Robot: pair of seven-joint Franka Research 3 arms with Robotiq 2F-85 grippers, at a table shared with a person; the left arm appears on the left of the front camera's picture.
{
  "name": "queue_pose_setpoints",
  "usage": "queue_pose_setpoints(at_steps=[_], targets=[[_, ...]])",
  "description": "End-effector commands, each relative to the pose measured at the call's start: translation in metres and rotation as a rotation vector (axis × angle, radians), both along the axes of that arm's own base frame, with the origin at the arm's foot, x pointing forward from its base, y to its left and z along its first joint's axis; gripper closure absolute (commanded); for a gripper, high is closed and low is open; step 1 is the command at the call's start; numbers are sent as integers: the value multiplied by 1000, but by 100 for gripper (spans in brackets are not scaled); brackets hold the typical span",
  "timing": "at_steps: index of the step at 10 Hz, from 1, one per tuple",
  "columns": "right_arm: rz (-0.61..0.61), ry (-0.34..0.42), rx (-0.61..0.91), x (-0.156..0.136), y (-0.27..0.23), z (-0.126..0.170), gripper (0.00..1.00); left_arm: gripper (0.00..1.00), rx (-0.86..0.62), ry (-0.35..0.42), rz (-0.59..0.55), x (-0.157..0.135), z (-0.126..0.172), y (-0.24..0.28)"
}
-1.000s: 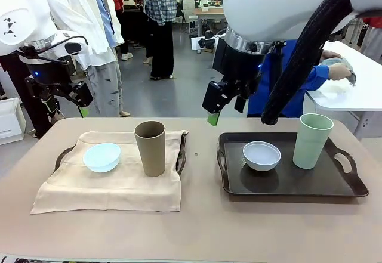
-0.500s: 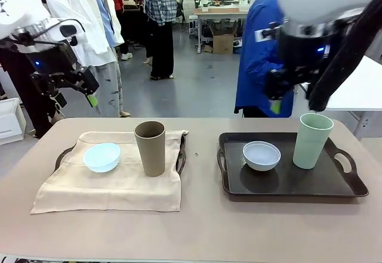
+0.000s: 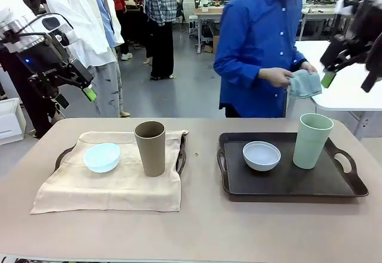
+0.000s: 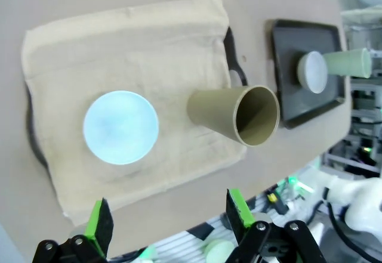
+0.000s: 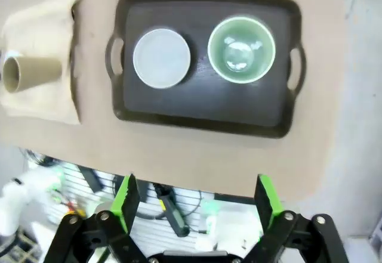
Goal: Set up a tray with a mat and arrange the tableware.
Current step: Pick up the Picnic Bowl and Reusable plastic cup from the Handle tray in front of the human's position and hold them in the air.
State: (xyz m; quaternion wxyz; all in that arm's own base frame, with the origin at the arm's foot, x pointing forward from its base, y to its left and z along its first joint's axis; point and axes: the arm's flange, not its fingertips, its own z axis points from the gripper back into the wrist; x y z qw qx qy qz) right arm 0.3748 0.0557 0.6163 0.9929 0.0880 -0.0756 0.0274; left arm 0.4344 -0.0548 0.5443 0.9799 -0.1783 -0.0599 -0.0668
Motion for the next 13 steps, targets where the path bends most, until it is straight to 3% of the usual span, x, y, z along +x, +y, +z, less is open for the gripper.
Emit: queue_pose_setpoints(at_steps=[1,3,6,9,10,11,13], targets=[[5,-150,217,-19,-39,-12,0,0,-113,37,0,6,13,20],[35,-228,369,-39,-74,-19,0,0,-251,43,45,9,19,48],[-9,-248,525,-76,-112,-43,0,0,-395,89,171,7,19,100],[-157,-243,524,-109,-156,-54,0,0,-488,98,299,-8,2,155],[-203,-205,465,-115,-165,-57,0,0,-405,94,279,-16,-5,158],[-112,-248,523,-97,-145,-49,0,0,-441,100,280,-5,8,149],[-112,-248,523,-97,-145,-49,0,0,-441,100,280,-5,8,149]])
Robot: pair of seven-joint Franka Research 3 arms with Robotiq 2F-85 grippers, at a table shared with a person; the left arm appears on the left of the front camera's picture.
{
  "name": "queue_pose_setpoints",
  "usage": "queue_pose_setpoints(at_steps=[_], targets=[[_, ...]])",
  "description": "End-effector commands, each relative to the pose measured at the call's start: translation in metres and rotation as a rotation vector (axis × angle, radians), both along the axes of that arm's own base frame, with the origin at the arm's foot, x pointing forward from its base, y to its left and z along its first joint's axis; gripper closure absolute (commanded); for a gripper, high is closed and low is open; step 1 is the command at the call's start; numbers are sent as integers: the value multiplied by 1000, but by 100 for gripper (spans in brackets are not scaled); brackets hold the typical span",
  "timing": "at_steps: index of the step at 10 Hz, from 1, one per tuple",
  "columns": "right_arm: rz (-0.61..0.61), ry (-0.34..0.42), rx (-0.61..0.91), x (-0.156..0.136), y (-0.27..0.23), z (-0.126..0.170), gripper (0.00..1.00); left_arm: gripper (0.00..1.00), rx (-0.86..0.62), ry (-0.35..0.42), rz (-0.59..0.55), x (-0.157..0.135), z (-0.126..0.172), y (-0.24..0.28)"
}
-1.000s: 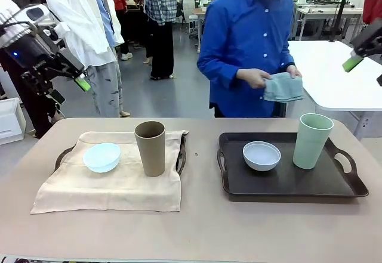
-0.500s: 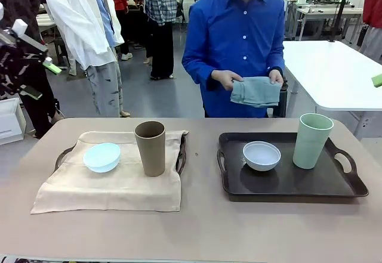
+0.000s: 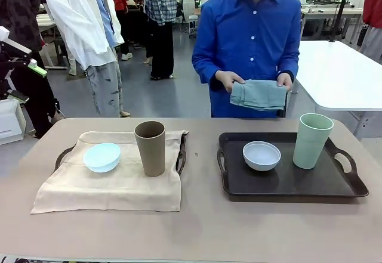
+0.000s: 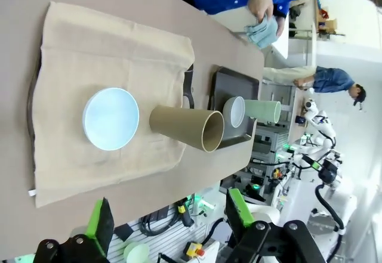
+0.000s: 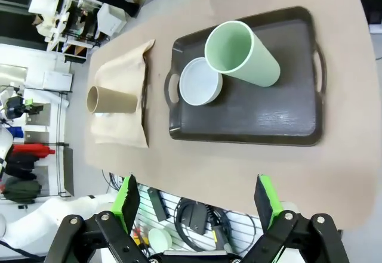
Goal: Set up a tray with a mat and arrange the tableware.
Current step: Pick up the Picnic Bowl and Reusable plastic cup from the Handle tray in front of the human's position and hold them in the air.
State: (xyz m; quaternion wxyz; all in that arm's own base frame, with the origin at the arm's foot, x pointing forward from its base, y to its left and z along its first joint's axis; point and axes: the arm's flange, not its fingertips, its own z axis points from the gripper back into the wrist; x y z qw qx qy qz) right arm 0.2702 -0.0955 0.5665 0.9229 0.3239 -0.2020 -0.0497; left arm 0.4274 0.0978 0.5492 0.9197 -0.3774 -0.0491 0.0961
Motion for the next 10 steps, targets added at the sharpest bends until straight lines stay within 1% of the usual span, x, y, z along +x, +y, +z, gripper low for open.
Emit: queue_pose_setpoints(at_steps=[1,2,3,4,5,6,7,9,10], targets=[[23,-17,13,8,6,0,0,0,-7,-2,-6,2,3,-4],[0,0,0,0,0,0,0,0,0,0,0,0,0,0],[-23,17,86,12,-25,2,0,0,28,28,-14,2,-7,0],[-58,86,166,18,-65,0,0,0,-25,73,-30,4,-12,5],[-88,140,194,18,-95,-1,0,0,-68,116,-45,4,-16,12],[-106,178,189,16,-115,0,0,0,-123,153,-68,5,-25,21],[-96,216,206,15,-129,-2,0,0,-175,204,-79,8,-32,28],[-84,263,261,16,-153,-15,0,0,-284,233,-54,5,-37,48],[-87,279,285,17,-156,-22,0,0,-320,230,-28,6,-36,59]])
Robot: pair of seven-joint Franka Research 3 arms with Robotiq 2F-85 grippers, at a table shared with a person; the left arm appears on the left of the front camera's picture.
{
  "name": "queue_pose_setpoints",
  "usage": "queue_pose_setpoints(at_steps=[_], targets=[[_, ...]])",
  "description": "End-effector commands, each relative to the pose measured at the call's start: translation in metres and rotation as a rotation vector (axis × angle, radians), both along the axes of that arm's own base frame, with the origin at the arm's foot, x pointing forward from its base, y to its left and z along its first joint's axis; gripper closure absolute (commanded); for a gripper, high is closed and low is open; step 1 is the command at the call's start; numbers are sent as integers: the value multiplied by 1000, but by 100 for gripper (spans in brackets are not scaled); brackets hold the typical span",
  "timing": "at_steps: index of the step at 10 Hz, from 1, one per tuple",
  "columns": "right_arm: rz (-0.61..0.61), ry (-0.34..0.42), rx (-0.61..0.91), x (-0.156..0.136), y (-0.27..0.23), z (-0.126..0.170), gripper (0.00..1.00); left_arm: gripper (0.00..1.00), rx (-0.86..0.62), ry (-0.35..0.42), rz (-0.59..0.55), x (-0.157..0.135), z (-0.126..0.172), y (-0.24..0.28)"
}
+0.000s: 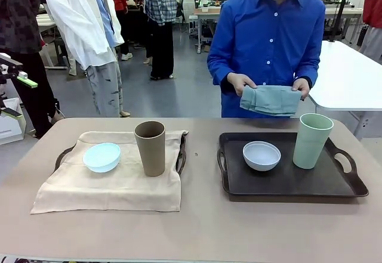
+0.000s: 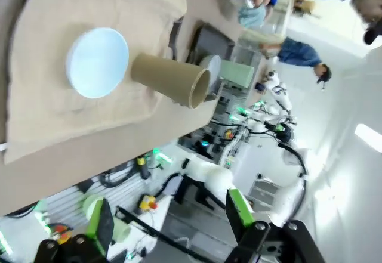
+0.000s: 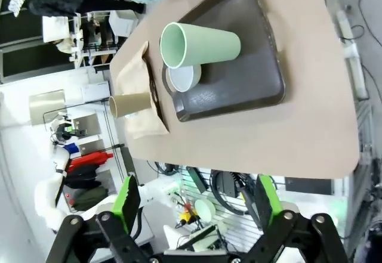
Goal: Set up a tray with a mat and arrange the tableware.
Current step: Pick up the Picnic Bowl and Reusable plastic cup from the Handle tray in front of the human's position and hold them in the air.
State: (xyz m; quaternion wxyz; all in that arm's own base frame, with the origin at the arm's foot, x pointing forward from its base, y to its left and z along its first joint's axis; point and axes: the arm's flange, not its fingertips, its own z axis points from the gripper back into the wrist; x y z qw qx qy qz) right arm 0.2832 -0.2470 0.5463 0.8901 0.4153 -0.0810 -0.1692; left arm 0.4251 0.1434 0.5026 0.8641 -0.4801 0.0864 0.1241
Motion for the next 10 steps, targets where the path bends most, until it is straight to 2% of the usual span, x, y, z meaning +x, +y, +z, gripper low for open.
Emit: queue_pose_setpoints(at_steps=[1,2,4,7,8,10], targets=[[15,-2,54,5,-4,-7,0,0,-76,-11,49,7,11,20],[5,-15,61,6,-2,-9,0,0,-67,-28,79,8,13,21],[17,-30,77,4,9,-16,0,0,-38,-164,100,10,18,15],[-6,-27,49,0,16,-23,0,0,-32,-247,16,7,20,8],[13,0,65,7,8,-17,0,0,-35,-167,57,13,23,16],[13,0,65,7,8,-17,0,0,-35,-167,57,13,23,16]])
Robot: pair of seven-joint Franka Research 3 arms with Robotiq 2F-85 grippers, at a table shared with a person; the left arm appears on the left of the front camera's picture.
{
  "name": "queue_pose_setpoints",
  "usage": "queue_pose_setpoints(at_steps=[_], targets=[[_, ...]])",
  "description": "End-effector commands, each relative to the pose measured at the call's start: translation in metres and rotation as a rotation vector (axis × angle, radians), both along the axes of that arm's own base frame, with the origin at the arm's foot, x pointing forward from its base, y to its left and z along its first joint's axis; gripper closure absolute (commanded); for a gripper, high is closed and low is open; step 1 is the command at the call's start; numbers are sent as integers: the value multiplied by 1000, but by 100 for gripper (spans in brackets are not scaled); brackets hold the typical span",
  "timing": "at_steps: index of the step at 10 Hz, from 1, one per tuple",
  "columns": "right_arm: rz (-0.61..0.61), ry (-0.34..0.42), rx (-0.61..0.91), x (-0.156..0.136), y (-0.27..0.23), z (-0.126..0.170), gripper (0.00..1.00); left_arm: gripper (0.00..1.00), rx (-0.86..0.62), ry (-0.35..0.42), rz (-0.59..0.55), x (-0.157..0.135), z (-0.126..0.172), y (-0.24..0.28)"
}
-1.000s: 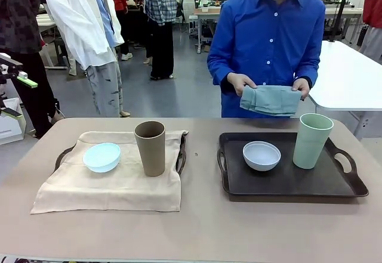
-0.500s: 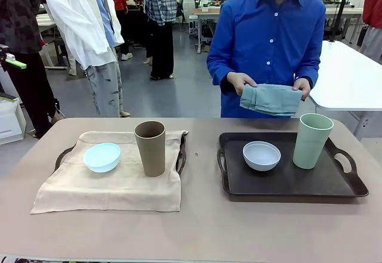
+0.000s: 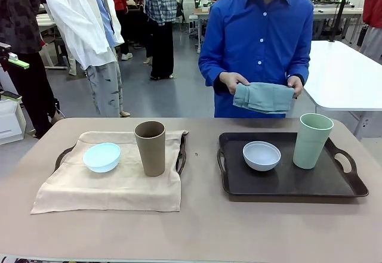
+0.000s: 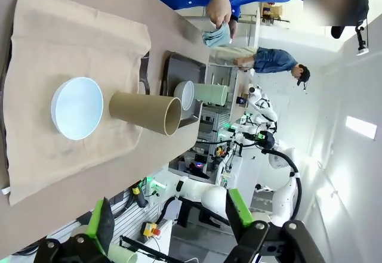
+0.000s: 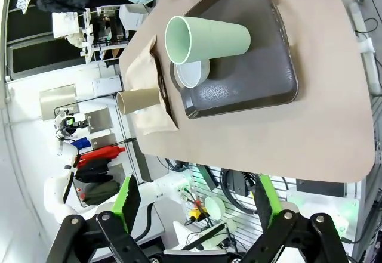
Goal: Set up a tray with a mat and arrange the tableware.
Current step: Pick up the Picnic Bowl and Reusable plastic cup from the Handle tray in front of the human's position and hold them in the air.
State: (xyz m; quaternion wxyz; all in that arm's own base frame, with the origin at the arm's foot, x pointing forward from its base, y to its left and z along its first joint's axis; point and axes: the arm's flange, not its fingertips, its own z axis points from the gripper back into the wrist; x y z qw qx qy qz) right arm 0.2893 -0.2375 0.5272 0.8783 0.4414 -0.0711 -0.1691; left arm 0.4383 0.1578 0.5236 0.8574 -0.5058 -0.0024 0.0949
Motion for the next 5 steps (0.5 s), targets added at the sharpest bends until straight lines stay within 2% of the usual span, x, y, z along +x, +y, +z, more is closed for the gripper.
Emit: queue_pose_setpoints(at_steps=[1,5], targets=[[4,-6,5,1,-2,2,0,0,-3,20,16,0,2,1],[4,-6,5,1,-2,2,0,0,-3,20,16,0,2,1]])
